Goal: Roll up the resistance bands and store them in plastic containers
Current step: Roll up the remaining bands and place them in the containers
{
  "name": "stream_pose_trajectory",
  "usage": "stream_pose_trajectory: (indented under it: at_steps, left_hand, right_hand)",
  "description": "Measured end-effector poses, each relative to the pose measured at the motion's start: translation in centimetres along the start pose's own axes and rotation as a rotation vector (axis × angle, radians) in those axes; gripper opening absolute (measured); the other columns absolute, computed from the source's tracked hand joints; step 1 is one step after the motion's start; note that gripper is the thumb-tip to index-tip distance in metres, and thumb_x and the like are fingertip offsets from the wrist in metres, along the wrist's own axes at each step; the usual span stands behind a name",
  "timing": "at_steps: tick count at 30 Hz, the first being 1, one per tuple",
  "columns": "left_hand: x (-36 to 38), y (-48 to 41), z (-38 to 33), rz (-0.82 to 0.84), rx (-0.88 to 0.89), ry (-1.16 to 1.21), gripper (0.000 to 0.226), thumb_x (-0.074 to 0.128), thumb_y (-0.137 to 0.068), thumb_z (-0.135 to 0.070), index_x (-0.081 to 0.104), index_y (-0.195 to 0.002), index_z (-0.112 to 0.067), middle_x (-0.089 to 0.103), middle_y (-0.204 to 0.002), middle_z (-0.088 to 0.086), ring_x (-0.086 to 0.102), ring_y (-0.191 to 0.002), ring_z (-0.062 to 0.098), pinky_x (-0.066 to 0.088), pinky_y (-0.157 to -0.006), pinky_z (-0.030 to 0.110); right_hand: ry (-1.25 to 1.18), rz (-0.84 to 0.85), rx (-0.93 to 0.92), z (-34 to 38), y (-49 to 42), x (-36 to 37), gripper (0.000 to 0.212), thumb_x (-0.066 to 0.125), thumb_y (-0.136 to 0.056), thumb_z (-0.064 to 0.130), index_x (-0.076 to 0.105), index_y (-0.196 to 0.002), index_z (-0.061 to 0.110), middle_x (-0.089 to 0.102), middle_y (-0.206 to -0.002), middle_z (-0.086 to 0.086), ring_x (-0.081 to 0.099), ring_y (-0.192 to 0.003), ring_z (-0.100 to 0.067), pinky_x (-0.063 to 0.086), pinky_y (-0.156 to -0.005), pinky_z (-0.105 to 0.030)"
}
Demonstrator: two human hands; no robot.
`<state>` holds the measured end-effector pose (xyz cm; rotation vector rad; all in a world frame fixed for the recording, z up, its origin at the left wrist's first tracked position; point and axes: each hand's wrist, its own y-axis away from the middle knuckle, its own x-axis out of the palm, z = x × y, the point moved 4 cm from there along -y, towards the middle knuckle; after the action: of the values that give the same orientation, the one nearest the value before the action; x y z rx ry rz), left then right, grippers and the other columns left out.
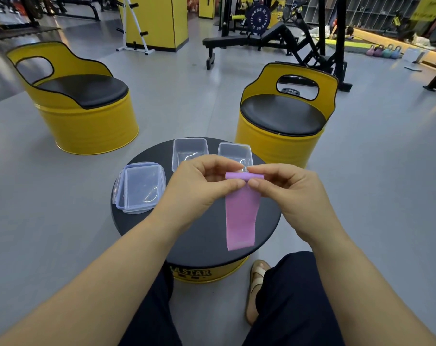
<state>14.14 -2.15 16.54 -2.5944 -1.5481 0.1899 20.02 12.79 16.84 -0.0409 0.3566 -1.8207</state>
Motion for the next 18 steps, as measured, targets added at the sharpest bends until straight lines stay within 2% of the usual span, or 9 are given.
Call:
stream_pose_trajectory:
  at_steps: [3,5,8,12,15,18]
  left_hand:
    - [0.05,0.06,0.40,0.027,-0.066,-0.005,0.013,0.070,-0.081,-0.014,0.071,-0.093,-0.019,0.073,-0.092,0.011,0.070,-0.089,0.021,0.057,-0.077,0.034]
    - [0.04,0.08,0.39,0.030,-0.075,-0.003,0.011,0.069,-0.082,-0.012,0.071,-0.091,-0.018,0.074,-0.089,0.009,0.071,-0.086,0.019,0.056,-0.071,0.029]
    - [-0.02,0.18,0.21,0.019,-0.061,0.005,0.012,0.069,-0.081,-0.009,0.072,-0.086,-0.020,0.074,-0.085,0.006,0.071,-0.081,0.015,0.054,-0.066,0.021]
    - [-0.25,0.13,0.27,-0.010,-0.040,0.009,0.016,0.072,-0.078,-0.008,0.073,-0.083,-0.023,0.074,-0.082,0.002,0.070,-0.079,0.012,0.053,-0.067,0.020]
    - [-0.23,0.08,0.25,-0.028,-0.023,0.018,0.021,0.074,-0.076,-0.005,0.074,-0.076,-0.026,0.074,-0.080,0.001,0.069,-0.078,0.012,0.053,-0.070,0.021]
    - [-0.13,0.10,0.22,-0.029,-0.018,0.020,0.025,0.074,-0.074,-0.001,0.074,-0.074,-0.026,0.073,-0.079,-0.001,0.068,-0.078,0.012,0.054,-0.072,0.022]
  right_hand:
    - [-0.013,-0.001,-0.004,-0.16,-0.06,-0.16,0.020,0.074,-0.073,0.011,0.073,-0.084,0.028,0.074,-0.083,0.007,0.067,-0.083,-0.010,0.055,-0.075,-0.020]
    - [-0.010,0.005,-0.005,-0.22,-0.04,-0.09,0.024,0.073,-0.074,0.006,0.073,-0.083,0.028,0.074,-0.083,0.007,0.068,-0.083,-0.011,0.055,-0.078,-0.021]
    - [-0.028,0.016,0.001,-0.25,0.05,0.08,0.022,0.074,-0.069,0.013,0.073,-0.082,0.031,0.074,-0.084,0.006,0.068,-0.084,-0.012,0.055,-0.079,-0.023]
    - [-0.049,0.063,0.052,-0.30,0.00,0.25,0.029,0.069,-0.066,0.028,0.070,-0.095,0.028,0.074,-0.082,0.005,0.069,-0.084,-0.010,0.057,-0.079,-0.026]
    - [-0.053,0.047,0.063,-0.38,-0.06,0.26,0.027,0.067,-0.069,0.031,0.071,-0.094,0.022,0.074,-0.083,0.003,0.071,-0.084,-0.014,0.058,-0.077,-0.029]
    - [-0.042,0.028,0.053,-0.50,-0.07,0.15,0.024,0.068,-0.069,0.029,0.072,-0.091,0.020,0.074,-0.086,0.002,0.070,-0.083,-0.012,0.058,-0.075,-0.027]
